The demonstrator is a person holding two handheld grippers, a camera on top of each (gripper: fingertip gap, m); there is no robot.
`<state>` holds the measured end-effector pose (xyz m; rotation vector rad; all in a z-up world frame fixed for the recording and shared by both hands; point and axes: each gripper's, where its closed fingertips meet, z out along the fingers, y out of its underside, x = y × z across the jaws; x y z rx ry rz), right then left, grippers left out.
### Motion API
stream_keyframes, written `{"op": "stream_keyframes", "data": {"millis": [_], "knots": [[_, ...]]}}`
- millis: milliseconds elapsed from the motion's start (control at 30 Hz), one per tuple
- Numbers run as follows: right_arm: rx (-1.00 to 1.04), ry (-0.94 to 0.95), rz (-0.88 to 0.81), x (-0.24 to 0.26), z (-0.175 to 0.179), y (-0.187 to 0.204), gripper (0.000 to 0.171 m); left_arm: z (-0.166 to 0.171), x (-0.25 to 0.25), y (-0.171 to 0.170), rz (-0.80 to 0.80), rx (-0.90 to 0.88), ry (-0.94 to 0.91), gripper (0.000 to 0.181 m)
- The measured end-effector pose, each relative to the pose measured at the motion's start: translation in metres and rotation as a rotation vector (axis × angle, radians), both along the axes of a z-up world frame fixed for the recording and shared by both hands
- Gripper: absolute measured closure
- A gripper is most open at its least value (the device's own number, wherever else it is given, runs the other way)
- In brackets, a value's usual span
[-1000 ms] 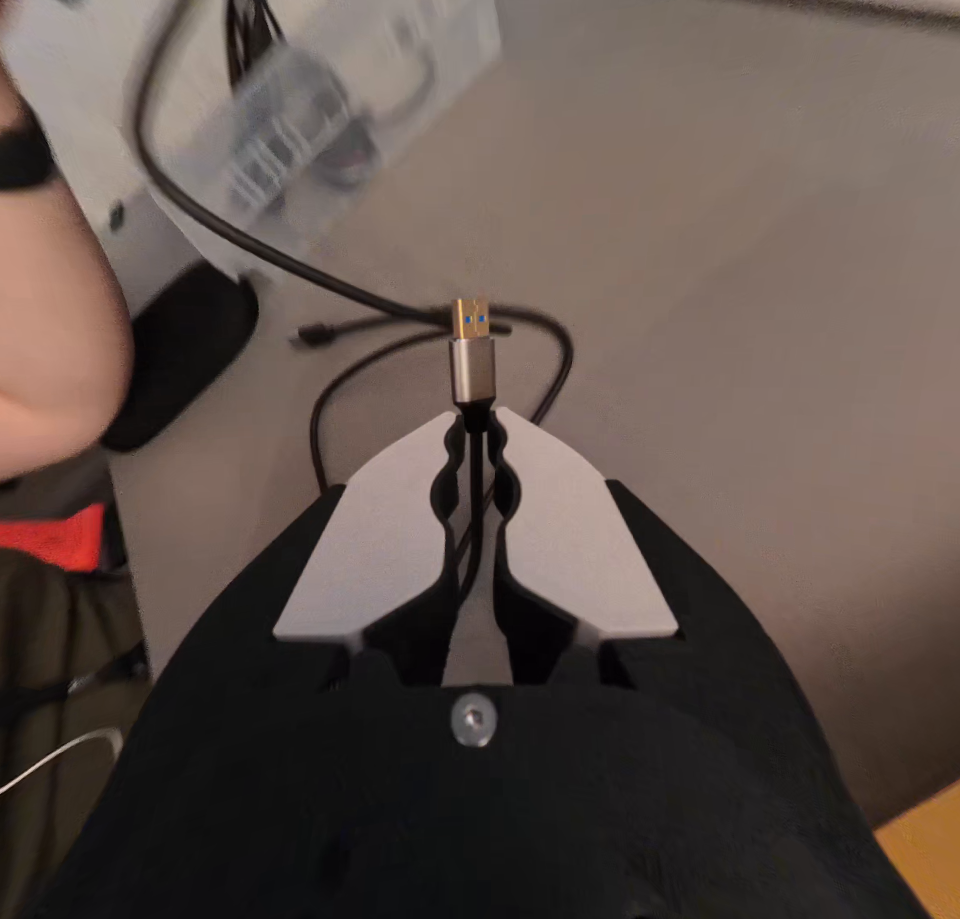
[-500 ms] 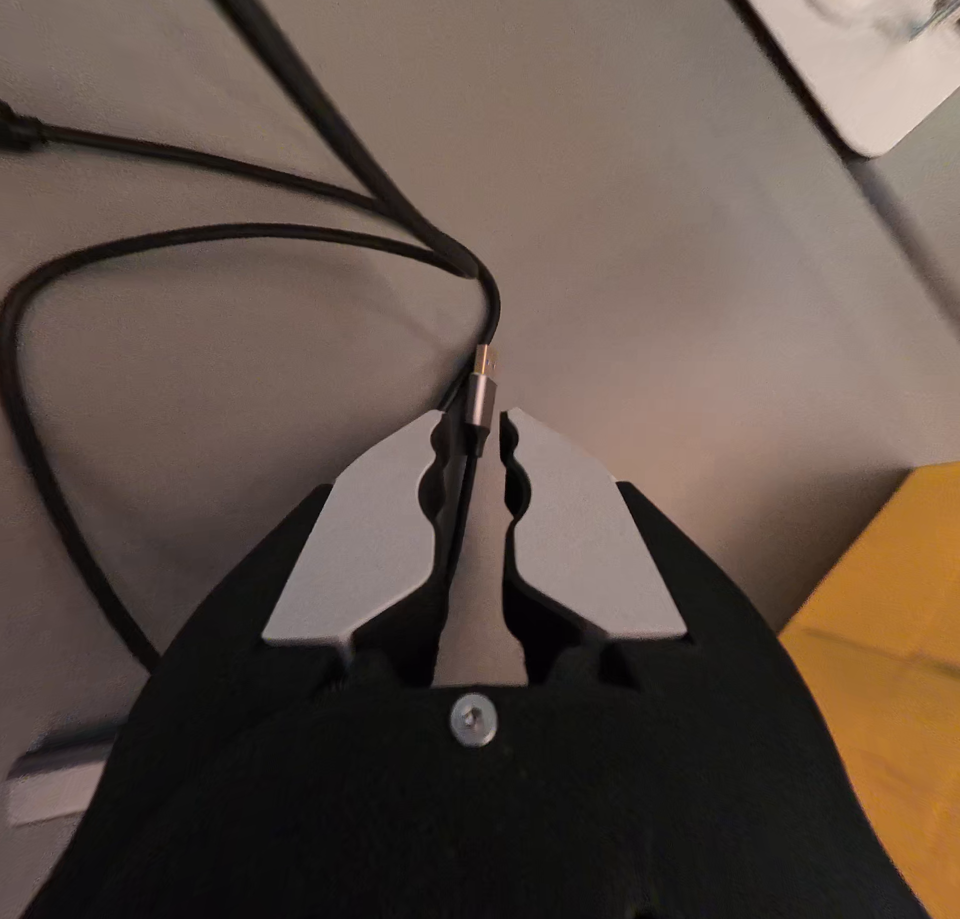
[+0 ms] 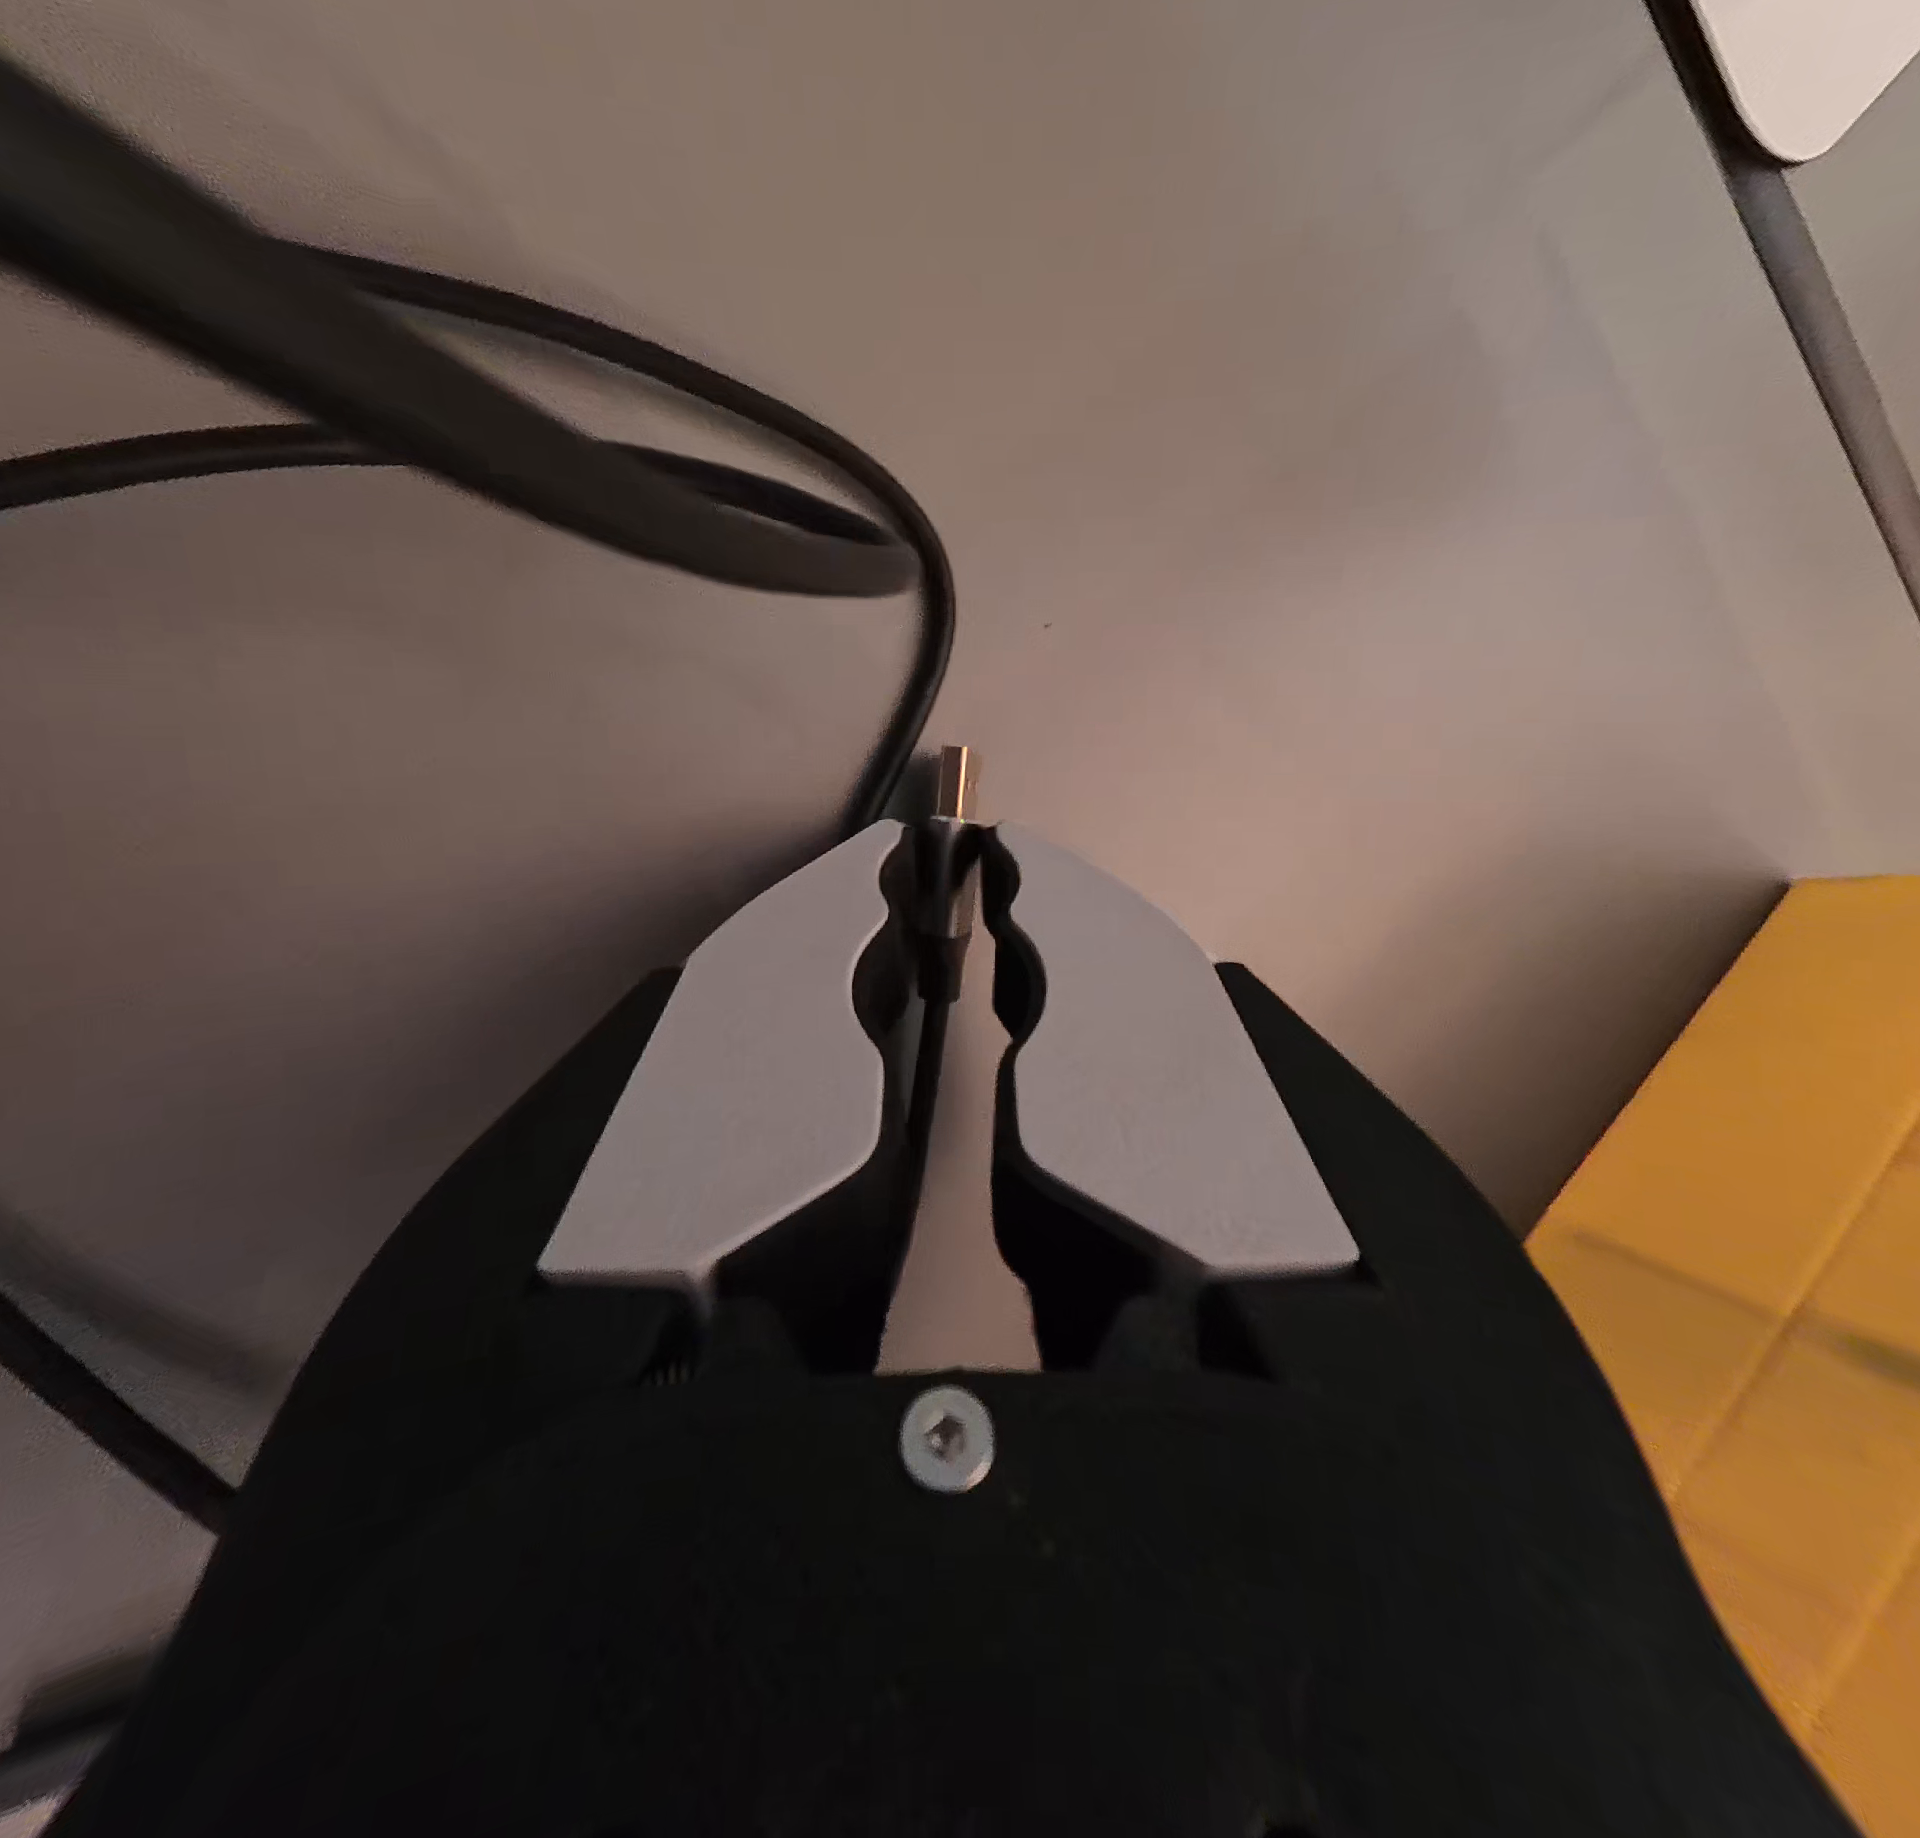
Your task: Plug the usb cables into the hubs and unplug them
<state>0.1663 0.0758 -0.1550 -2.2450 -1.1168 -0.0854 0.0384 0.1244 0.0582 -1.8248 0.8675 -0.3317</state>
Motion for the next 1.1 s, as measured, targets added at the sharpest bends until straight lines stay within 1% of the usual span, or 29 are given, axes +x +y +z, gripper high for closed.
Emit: {"op": "stream_keyframes", "data": {"millis": [167, 300, 500, 767, 900, 1100], "knots": [[-0.013, 0.069, -0.028, 0.010, 0.002, 0.001, 0.162, 0.005, -0.007, 0.001, 0.006, 0.005, -0.028, 0.155], [-0.012, 0.037, -0.052, 0.024, 0.000, -0.001, 0.159, 0.005, -0.010, 0.003, 0.011, 0.000, -0.040, 0.155], [-0.055, 0.046, -0.077, 0.026, -0.001, -0.003, 0.159, 0.005, -0.008, 0.001, 0.006, 0.005, -0.027, 0.155], [-0.097, 0.005, -0.087, 0.035, 0.000, -0.010, 0.155, 0.001, -0.003, 0.002, -0.001, -0.002, -0.007, 0.155], [-0.111, -0.017, -0.083, 0.036, -0.001, -0.009, 0.156, -0.002, -0.001, 0.002, -0.004, -0.005, 0.002, 0.155], [-0.116, 0.019, -0.079, 0.037, -0.002, -0.004, 0.159, -0.003, 0.000, 0.003, -0.004, -0.008, 0.009, 0.155]]}}
